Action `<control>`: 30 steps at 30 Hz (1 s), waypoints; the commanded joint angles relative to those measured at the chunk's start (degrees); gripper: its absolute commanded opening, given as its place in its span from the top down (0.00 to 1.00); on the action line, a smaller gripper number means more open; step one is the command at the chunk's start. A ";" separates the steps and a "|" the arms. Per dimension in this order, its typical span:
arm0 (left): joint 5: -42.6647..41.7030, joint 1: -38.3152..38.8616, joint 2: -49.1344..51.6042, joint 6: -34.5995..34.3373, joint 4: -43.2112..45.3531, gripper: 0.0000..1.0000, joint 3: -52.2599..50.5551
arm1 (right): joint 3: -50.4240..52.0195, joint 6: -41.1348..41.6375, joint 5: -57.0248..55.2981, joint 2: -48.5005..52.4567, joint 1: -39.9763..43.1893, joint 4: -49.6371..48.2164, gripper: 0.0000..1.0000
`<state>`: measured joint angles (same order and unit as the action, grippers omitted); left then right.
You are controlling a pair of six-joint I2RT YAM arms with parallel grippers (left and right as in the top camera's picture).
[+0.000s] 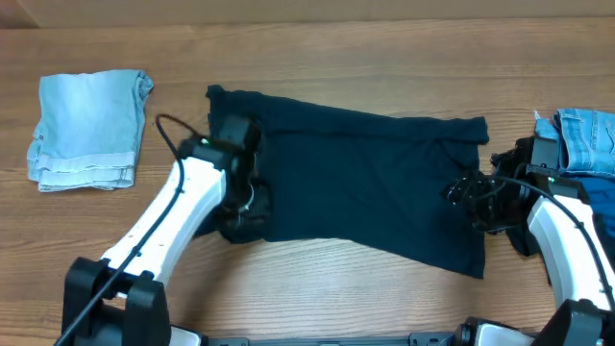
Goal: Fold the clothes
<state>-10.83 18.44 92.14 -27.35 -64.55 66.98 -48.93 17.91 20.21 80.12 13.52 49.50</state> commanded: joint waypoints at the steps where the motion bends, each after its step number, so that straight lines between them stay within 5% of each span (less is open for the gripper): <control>1: 0.42 1.18 -4.57 -7.34 2.64 0.75 -8.33 | -1.97 -3.37 3.52 -4.96 0.26 -0.35 0.25; 4: 0.76 1.16 -5.79 -10.64 10.84 0.54 -15.32 | -2.03 -4.92 5.33 -6.51 -0.39 -0.59 0.23; 6: 0.94 0.52 -5.77 -12.02 14.95 0.49 -18.43 | -2.03 -5.03 6.54 -6.51 -0.44 -0.13 0.22; 15: 4.87 -3.52 -5.66 -12.48 18.84 0.46 -21.99 | -2.03 -6.01 6.86 -6.49 -0.44 0.48 0.22; 17: 4.83 -3.50 -5.66 -12.28 18.71 0.52 -21.99 | -2.03 -5.99 6.86 -6.49 -0.44 0.42 0.22; 18: 4.83 -3.48 -5.66 -12.31 18.32 0.68 -21.99 | -2.03 -5.99 6.86 -6.49 -0.44 0.42 0.22; 22: 4.83 -3.48 -5.66 -12.31 17.73 0.96 -21.99 | -2.03 -5.99 6.01 -6.51 -0.42 0.72 0.22; 30: 5.55 -3.48 -11.23 -8.50 6.03 0.96 -8.98 | -2.03 -5.92 5.53 -6.49 -0.42 0.98 0.22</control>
<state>-6.74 15.31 85.89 -38.65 -56.27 49.82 -49.45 12.36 26.52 74.26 13.39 50.59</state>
